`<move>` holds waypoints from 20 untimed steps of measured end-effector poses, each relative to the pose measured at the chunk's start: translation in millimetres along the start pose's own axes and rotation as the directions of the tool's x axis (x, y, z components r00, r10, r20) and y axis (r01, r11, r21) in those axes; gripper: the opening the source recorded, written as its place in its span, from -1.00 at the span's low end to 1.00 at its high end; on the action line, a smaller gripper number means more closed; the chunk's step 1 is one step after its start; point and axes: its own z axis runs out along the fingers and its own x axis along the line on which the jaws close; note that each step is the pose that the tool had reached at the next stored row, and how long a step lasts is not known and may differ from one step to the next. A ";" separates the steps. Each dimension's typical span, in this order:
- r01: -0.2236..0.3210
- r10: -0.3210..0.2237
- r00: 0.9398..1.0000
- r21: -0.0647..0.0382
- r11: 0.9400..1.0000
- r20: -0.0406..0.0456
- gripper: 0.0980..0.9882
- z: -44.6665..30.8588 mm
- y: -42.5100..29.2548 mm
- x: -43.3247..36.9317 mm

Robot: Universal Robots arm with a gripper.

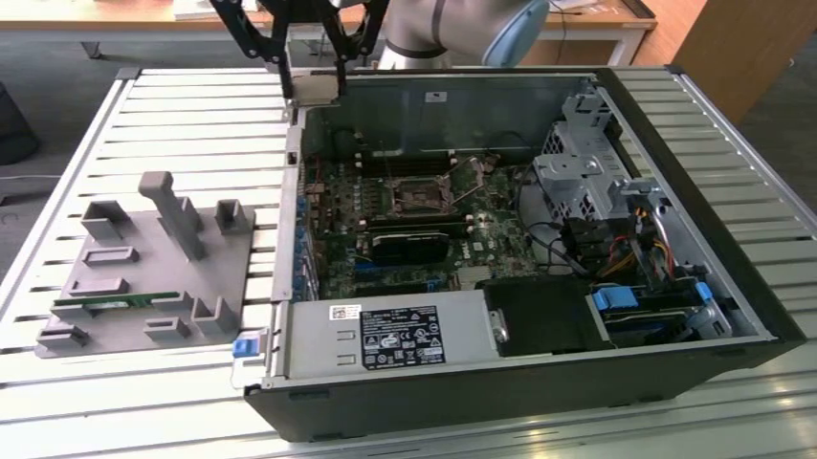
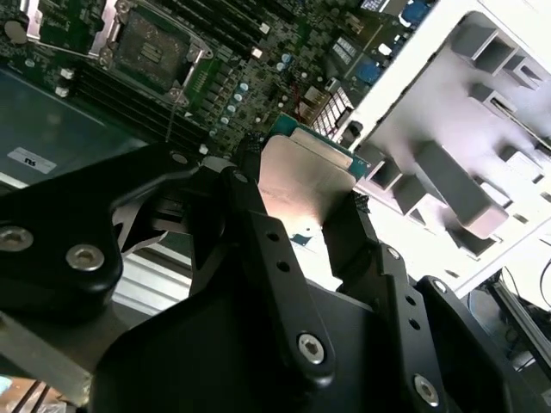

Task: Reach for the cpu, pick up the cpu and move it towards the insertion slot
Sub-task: 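Pick up the cpu and move it towards the insertion slot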

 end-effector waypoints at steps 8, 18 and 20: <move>0.000 0.000 1.000 0.000 1.000 0.000 -0.01 0.3 6.3 -23.0; 0.000 0.000 1.000 -0.001 1.000 0.000 -0.01 0.8 15.0 -50.8; 0.000 0.000 1.000 -0.001 1.000 0.000 -0.01 0.9 16.3 -55.1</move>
